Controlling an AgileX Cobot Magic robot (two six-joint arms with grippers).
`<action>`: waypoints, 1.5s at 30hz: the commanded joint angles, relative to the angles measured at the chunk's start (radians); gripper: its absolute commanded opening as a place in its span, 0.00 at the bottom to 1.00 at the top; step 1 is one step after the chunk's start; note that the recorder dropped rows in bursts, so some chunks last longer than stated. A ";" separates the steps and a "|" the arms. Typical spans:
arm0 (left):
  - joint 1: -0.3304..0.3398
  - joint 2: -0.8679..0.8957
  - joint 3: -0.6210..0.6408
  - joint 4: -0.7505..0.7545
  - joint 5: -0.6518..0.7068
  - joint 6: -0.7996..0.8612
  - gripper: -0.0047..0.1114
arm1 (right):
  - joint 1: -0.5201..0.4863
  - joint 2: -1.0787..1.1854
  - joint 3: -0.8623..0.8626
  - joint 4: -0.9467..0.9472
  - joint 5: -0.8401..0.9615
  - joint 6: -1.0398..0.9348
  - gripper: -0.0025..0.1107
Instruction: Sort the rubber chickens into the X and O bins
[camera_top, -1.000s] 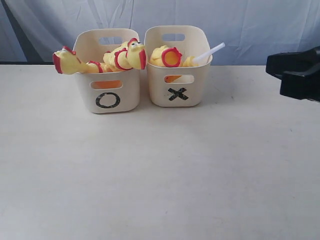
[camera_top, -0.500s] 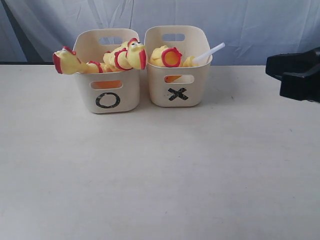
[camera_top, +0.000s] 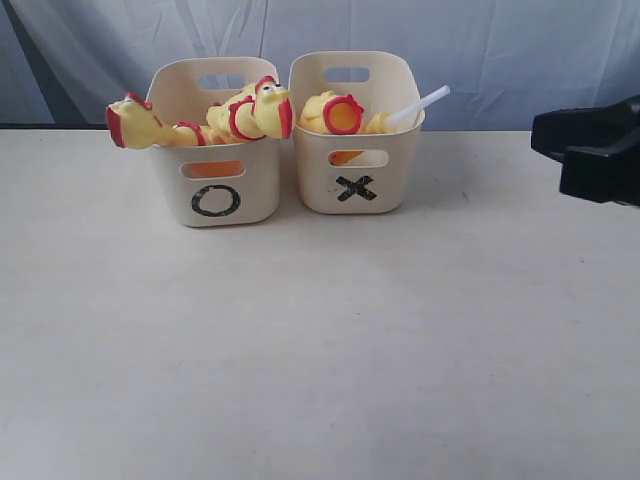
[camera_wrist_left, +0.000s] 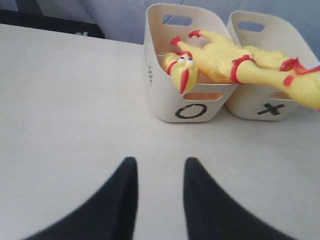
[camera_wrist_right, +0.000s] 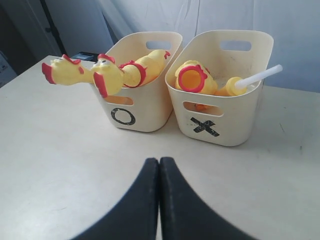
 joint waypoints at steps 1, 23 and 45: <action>0.005 -0.005 0.025 0.053 -0.007 0.015 0.04 | -0.002 -0.006 0.005 -0.005 -0.008 -0.001 0.01; 0.005 -0.275 0.286 0.005 -0.140 0.112 0.04 | -0.002 -0.039 0.005 -0.003 -0.008 -0.001 0.01; 0.005 -0.332 0.286 0.009 -0.140 0.112 0.04 | -0.152 -0.711 0.024 -0.216 -0.038 -0.001 0.01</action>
